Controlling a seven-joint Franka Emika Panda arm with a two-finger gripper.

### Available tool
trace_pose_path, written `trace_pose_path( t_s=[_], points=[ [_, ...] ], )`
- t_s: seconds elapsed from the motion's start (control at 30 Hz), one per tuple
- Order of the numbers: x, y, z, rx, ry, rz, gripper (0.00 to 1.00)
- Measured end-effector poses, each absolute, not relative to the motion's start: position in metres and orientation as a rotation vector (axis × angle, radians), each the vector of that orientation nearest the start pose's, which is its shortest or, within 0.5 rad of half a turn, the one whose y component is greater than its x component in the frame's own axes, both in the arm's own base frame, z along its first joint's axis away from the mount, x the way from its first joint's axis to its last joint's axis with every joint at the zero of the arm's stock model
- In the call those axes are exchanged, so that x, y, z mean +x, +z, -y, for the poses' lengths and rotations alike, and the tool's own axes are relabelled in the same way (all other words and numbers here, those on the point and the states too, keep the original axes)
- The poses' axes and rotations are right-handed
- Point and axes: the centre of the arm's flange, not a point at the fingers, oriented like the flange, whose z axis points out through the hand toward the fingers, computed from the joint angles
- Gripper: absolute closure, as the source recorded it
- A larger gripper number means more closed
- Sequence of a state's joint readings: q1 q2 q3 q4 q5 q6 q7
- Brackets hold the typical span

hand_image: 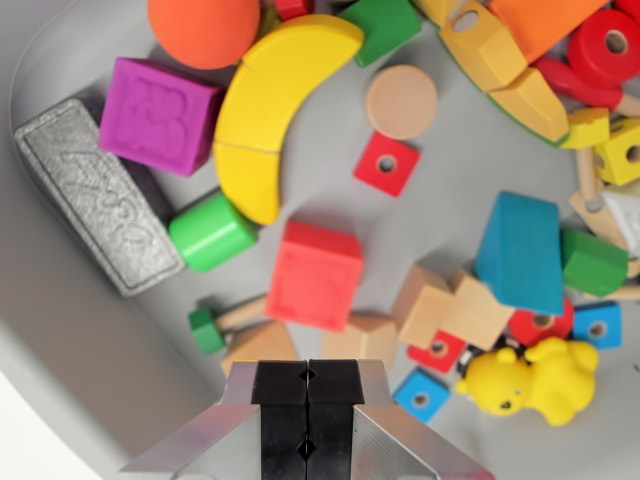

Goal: Pick an object from the bin

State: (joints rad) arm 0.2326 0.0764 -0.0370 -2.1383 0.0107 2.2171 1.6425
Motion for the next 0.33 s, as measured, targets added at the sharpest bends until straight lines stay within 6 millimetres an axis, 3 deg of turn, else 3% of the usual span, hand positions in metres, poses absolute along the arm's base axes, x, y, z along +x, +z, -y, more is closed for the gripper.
trace_pose_path(
  t_s=[0.33],
  points=[
    [0.5407, 0.3734, -0.1076, -2.345, 0.006, -2.085, 1.00]
  ],
)
